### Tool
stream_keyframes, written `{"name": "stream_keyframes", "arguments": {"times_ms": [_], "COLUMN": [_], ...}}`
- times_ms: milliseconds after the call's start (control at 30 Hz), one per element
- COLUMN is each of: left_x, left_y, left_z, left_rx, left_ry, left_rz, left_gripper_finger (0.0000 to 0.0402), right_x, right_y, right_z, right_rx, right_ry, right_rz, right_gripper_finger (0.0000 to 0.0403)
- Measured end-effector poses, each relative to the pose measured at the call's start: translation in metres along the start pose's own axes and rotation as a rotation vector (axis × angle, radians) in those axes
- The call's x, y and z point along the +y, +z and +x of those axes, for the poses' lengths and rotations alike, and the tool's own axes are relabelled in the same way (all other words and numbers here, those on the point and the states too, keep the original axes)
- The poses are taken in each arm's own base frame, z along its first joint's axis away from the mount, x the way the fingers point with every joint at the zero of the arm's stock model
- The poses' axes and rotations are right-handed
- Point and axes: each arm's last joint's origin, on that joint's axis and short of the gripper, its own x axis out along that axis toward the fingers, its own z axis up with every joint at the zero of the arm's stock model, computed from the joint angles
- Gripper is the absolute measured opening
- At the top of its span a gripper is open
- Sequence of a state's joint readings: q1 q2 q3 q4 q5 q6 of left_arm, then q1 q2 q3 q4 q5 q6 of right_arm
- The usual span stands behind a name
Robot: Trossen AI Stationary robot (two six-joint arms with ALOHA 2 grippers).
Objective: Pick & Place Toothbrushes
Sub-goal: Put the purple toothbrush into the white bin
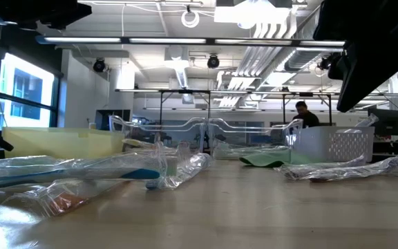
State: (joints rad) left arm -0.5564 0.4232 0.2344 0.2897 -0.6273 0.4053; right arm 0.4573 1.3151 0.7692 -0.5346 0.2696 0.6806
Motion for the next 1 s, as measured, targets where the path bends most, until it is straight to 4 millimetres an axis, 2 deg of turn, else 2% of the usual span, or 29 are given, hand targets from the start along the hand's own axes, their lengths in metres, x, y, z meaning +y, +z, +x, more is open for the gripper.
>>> {"name": "stream_keyframes", "arguments": {"times_ms": [1000], "left_x": [0.0004], "left_y": [-0.0002], "left_z": [0.0], "left_rx": [0.007], "left_ry": [0.015], "left_rz": [-0.01], "left_gripper_finger": [0.022], "right_x": [-0.0019], "right_y": [-0.0004], "right_z": [0.0], "right_rx": [-0.017], "right_ry": [-0.044], "right_rz": [0.002], "right_gripper_finger": [0.0004]}}
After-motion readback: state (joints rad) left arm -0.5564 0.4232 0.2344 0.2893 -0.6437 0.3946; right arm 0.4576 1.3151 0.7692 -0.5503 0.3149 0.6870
